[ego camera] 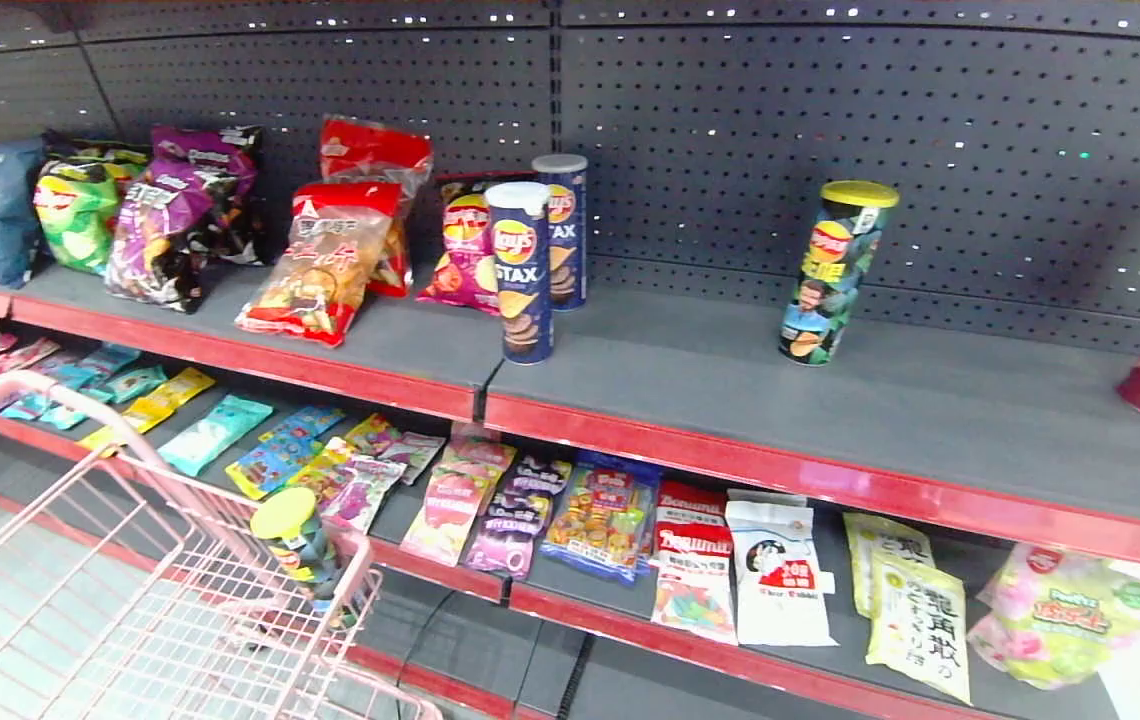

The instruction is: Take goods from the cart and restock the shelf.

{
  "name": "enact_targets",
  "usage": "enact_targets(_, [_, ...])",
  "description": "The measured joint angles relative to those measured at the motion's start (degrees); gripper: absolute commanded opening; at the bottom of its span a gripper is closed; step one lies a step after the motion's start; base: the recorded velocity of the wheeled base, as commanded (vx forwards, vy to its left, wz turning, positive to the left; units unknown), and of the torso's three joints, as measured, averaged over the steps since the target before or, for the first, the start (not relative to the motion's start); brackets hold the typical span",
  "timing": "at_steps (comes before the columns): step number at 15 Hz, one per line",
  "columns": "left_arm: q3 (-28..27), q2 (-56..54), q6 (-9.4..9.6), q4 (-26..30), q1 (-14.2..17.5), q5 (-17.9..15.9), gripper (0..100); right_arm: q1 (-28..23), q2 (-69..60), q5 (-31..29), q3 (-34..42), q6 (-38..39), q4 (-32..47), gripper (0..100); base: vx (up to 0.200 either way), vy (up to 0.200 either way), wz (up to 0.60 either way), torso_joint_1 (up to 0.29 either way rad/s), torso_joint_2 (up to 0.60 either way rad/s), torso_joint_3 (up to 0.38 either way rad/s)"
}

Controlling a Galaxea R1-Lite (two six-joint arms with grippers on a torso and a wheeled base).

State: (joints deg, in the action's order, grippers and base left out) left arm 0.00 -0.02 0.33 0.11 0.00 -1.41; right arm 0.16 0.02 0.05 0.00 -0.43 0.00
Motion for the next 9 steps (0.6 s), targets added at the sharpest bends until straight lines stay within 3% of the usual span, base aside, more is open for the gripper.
enact_targets(8, [0.0,0.0,0.0,-0.04,0.0,0.0,100,0.02,0.0,0.02,0.0,0.0,0.02,100,0.0,0.0,0.6,0.002,0.0,0.003])
enact_targets(9, [0.0,0.0,0.0,-0.04,0.0,0.02,100,-0.02,0.0,0.02,0.0,0.02,0.0,100,0.0,0.0,0.0,0.0,0.0,0.0])
